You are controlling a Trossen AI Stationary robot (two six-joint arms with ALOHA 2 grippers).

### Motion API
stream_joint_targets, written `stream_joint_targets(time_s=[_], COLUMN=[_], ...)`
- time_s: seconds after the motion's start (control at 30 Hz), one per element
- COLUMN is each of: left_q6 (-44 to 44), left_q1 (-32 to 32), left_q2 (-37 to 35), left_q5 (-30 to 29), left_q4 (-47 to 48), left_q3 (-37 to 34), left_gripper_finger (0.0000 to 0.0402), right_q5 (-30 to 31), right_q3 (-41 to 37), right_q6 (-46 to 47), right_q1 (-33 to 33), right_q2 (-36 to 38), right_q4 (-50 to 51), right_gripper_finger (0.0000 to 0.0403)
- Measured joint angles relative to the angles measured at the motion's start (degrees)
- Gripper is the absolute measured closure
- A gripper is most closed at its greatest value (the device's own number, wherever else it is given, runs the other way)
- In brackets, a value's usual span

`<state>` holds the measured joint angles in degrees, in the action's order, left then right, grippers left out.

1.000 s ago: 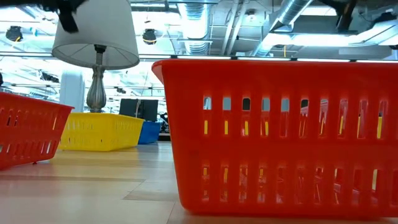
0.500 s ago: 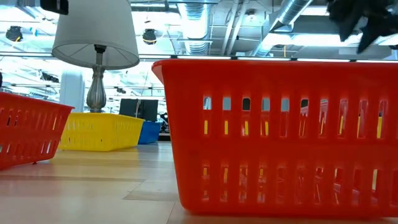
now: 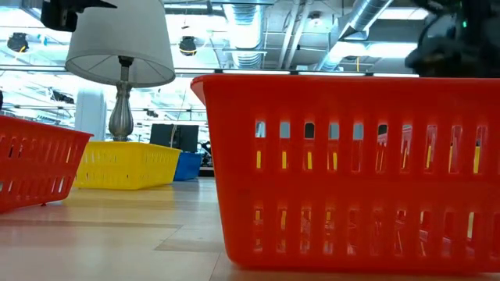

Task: Stack baskets by color
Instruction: Stack the right yellow bin on the middle yellow bin

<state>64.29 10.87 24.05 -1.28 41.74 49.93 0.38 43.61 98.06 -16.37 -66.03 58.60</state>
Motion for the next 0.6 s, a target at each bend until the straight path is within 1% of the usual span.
stream_joint_targets(time_s=[0.1,0.2,0.5,0.53,0.6], left_q6=[0.0,0.0,0.0,0.0,0.0], left_q1=[0.0,0.0,0.0,0.0,0.0], left_q2=[-0.1,-0.1,-0.1,-0.1,-0.1], left_q5=[-0.1,-0.1,-0.1,-0.1,-0.1], left_q4=[0.0,0.0,0.0,0.0,0.0], left_q3=[0.0,0.0,0.0,0.0,0.0], left_gripper_finger=[0.0216,0.0216,0.0216,0.0216,0.0216], right_q5=[1.2,1.6,1.5,1.5,1.3], right_q3=[-3.9,-6.1,-8.1,-8.3,-8.5], right_q6=[1.4,1.5,0.6,0.5,0.6], right_q1=[0.3,1.4,1.9,1.9,1.9], right_q2=[0.3,0.7,0.6,0.6,0.1], right_q4=[-3.6,-6.8,-7.3,-7.7,-8.1], right_gripper_finger=[0.017,0.017,0.0171,0.0176,0.0197])
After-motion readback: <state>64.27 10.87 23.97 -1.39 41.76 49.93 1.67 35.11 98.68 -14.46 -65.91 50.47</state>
